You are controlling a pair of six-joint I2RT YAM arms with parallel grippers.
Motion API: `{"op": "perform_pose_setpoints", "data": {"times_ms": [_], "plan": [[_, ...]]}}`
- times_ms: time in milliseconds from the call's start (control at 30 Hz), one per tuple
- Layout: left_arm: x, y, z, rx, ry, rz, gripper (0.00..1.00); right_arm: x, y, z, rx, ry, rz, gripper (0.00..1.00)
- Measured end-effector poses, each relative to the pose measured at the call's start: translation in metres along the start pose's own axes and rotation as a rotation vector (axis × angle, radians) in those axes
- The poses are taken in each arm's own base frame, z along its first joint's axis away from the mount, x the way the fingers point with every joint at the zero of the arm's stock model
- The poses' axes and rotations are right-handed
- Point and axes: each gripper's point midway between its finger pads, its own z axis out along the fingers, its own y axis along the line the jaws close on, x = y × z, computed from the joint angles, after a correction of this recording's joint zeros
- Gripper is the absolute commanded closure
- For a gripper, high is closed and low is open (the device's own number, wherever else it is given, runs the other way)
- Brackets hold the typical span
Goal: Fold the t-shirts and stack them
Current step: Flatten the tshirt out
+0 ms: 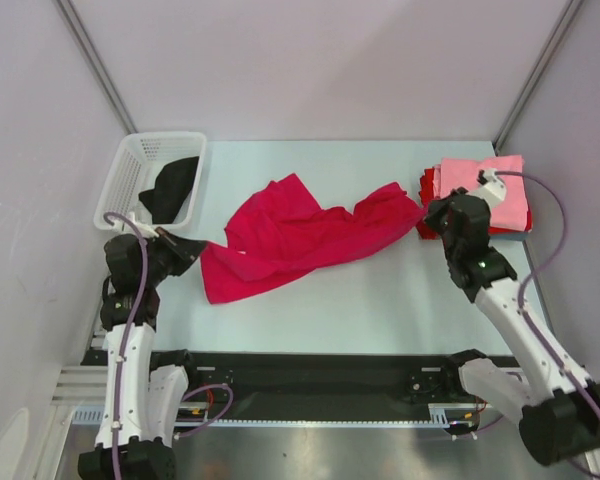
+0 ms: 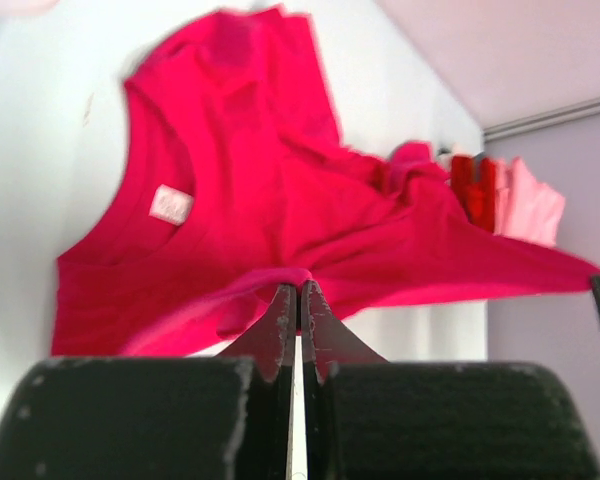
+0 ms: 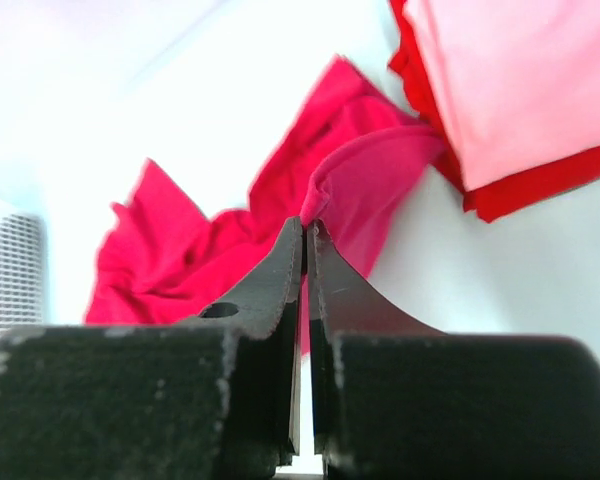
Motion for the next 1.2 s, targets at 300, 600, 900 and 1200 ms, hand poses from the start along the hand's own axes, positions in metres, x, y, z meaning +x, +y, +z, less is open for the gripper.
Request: {"op": "perform_pose_setpoints", "data": {"times_ms": [300,600,900,1200], "plan": [[-0.086,-0.101,-0.029,0.186,-0.145,0.041,1.0,-0.064,0.016,-0.058,-0.12,-0.12,0.039,1.0],[-0.155,-0.25,-0.156,0.504,-0.444,0.293,1.0,-0.16,0.076,-0.153,-0.381,-0.26,0.103,1.0],[-0.149,-0.351,-0.32,0.772,-0.776,0.545,1.0,-0.238,0.103,-0.278,-0.64,-0.453,0.146,1.0],[-0.188,-0.383,-0.318,0.865,-0.799,0.486,1.0,-0.283,0.107,-0.325,-0.692,-0.602,0.17,1.0]]}}
